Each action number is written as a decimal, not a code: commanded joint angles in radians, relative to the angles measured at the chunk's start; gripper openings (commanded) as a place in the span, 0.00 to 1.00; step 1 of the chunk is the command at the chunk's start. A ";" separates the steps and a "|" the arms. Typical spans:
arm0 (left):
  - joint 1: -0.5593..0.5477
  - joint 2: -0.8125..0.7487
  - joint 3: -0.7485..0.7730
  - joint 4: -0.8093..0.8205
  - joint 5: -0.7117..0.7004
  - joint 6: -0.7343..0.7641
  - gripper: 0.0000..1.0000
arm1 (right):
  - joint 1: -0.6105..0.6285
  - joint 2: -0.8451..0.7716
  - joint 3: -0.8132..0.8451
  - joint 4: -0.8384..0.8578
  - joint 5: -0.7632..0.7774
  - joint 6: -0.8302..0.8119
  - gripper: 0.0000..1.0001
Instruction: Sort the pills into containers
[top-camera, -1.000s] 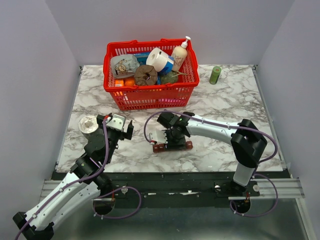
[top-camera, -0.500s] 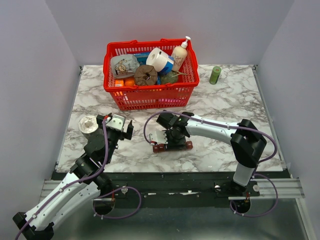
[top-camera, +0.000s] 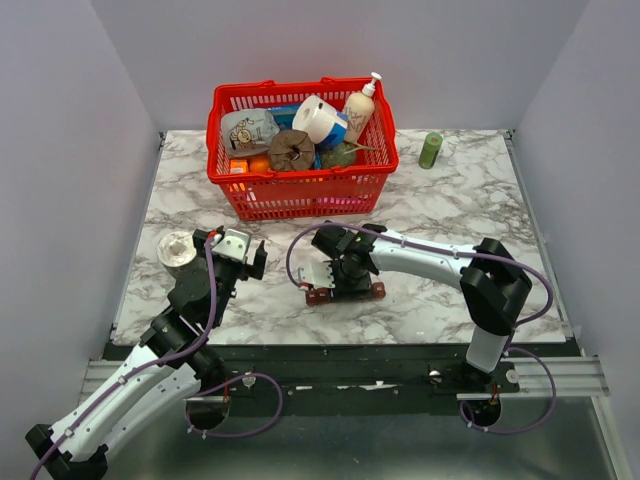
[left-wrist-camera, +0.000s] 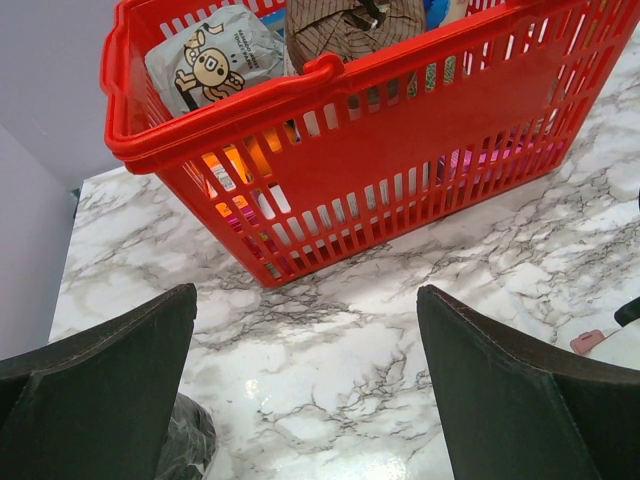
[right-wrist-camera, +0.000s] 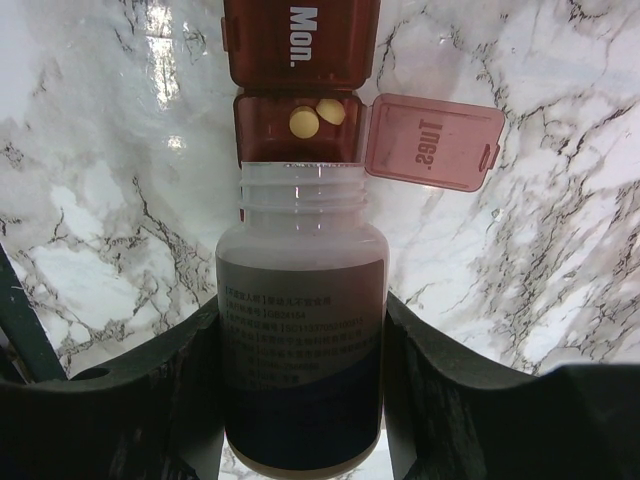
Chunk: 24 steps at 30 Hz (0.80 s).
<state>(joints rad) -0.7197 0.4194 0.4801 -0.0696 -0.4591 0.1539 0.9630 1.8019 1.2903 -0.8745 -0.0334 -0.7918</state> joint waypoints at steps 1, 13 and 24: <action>0.006 -0.008 -0.009 0.011 0.017 0.012 0.99 | 0.010 0.014 0.009 -0.006 0.023 0.016 0.13; 0.008 -0.011 -0.009 0.010 0.011 0.013 0.99 | 0.008 -0.024 -0.032 0.051 -0.033 0.026 0.13; 0.009 -0.008 -0.008 0.008 0.008 0.010 0.99 | -0.015 -0.088 -0.069 0.092 -0.105 0.034 0.13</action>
<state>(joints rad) -0.7189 0.4194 0.4801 -0.0696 -0.4591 0.1539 0.9573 1.7691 1.2373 -0.8116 -0.0799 -0.7738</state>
